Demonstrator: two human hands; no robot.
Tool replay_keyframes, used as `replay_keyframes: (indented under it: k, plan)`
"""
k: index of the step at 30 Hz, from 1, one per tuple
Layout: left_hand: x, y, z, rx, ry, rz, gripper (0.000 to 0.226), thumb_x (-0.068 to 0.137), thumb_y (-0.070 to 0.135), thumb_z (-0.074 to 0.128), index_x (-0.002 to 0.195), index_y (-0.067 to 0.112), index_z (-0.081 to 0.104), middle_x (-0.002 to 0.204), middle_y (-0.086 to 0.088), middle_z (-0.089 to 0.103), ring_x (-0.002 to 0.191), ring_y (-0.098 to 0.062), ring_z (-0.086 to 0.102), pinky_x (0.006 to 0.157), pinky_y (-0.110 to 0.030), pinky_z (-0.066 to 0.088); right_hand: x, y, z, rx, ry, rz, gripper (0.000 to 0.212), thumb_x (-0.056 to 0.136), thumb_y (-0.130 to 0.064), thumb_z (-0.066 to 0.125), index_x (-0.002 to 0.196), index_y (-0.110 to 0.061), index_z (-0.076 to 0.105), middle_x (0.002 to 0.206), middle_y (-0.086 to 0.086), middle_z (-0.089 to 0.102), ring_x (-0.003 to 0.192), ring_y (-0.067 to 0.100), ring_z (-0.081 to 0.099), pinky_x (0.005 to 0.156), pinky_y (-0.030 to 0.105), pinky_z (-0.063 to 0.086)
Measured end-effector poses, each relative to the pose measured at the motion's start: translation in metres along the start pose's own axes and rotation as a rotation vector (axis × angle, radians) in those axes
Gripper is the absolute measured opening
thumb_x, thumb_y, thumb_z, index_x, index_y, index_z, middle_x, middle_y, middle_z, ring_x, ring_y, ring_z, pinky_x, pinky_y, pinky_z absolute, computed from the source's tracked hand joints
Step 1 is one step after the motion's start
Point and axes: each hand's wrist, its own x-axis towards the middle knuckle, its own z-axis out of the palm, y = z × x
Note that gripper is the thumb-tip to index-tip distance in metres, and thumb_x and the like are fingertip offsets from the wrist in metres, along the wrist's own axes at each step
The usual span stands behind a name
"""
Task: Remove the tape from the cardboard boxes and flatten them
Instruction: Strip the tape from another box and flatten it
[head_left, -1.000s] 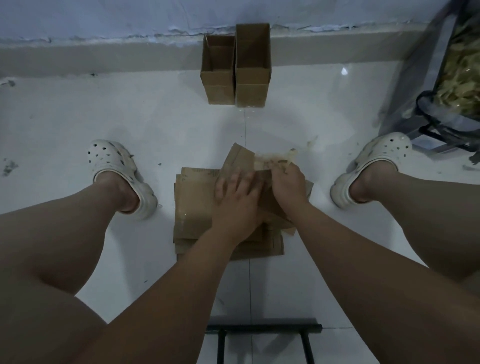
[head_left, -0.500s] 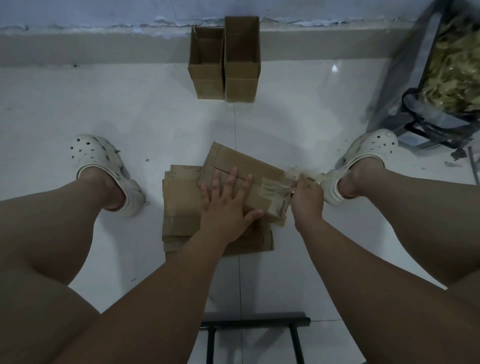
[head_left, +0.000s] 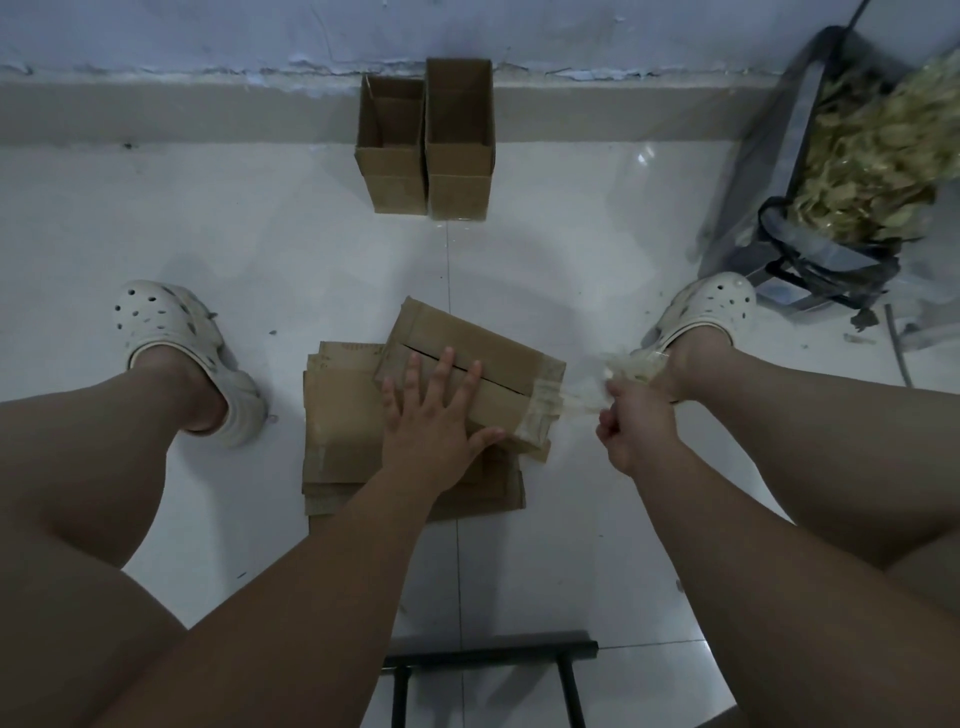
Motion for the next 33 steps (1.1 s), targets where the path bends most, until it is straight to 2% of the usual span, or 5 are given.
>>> replay_keyframes:
  k: [4, 8, 21, 29, 33]
  plan:
    - [0.001, 0.005, -0.001, 0.000, -0.002, -0.005, 0.083, 0.080, 0.079, 0.017, 0.146, 0.040, -0.015, 0.157, 0.004, -0.020, 0.142, -0.032, -0.020, 0.108, -0.054, -0.018, -0.007, 0.011, 0.009, -0.881, -0.117, -0.346, 0.081, 0.076, -0.037, 0.073, 0.140, -0.027, 0.025, 0.114, 0.007, 0.041, 0.097, 0.023, 0.050, 0.080, 0.032, 0.044]
    - [0.000, 0.007, 0.000, -0.012, 0.013, 0.001, 0.083, 0.082, 0.078, 0.020, 0.147, 0.039, -0.014, 0.157, 0.004, -0.019, 0.142, -0.032, -0.021, 0.108, -0.054, -0.018, -0.006, 0.019, 0.018, -1.233, -0.014, -0.361, 0.076, 0.073, -0.076, 0.058, 0.122, -0.019, 0.050, 0.125, 0.016, 0.050, 0.121, 0.036, 0.041, 0.081, 0.036, 0.035]
    - [-0.001, 0.005, 0.001, -0.028, 0.034, 0.006, 0.083, 0.082, 0.078, 0.022, 0.147, 0.039, -0.012, 0.157, 0.004, -0.018, 0.142, -0.031, -0.022, 0.106, -0.053, -0.021, -0.013, 0.013, 0.039, -1.117, -0.011, -0.606, 0.020, 0.090, -0.015, 0.050, 0.108, -0.008, 0.057, 0.122, 0.014, 0.040, 0.067, 0.013, 0.041, 0.071, 0.028, 0.037]
    - [-0.002, 0.005, 0.002, -0.014, 0.043, 0.011, 0.084, 0.082, 0.078, 0.021, 0.148, 0.038, -0.012, 0.157, 0.002, -0.017, 0.142, -0.032, -0.020, 0.108, -0.054, -0.017, -0.005, 0.000, 0.042, -1.304, -0.151, -0.584, 0.013, 0.091, -0.018, 0.051, 0.084, -0.010, 0.045, 0.084, 0.005, 0.048, 0.064, 0.014, 0.041, 0.049, 0.023, 0.025]
    - [-0.001, 0.006, 0.002, -0.010, 0.046, 0.008, 0.084, 0.081, 0.078, 0.019, 0.148, 0.038, -0.011, 0.157, 0.002, -0.016, 0.142, -0.032, -0.020, 0.108, -0.055, -0.018, 0.000, -0.007, 0.034, -1.182, -0.287, -0.490, 0.005, 0.086, -0.004, 0.051, 0.081, -0.005, 0.050, 0.085, 0.017, 0.057, 0.083, 0.035, 0.061, 0.066, 0.039, 0.053]
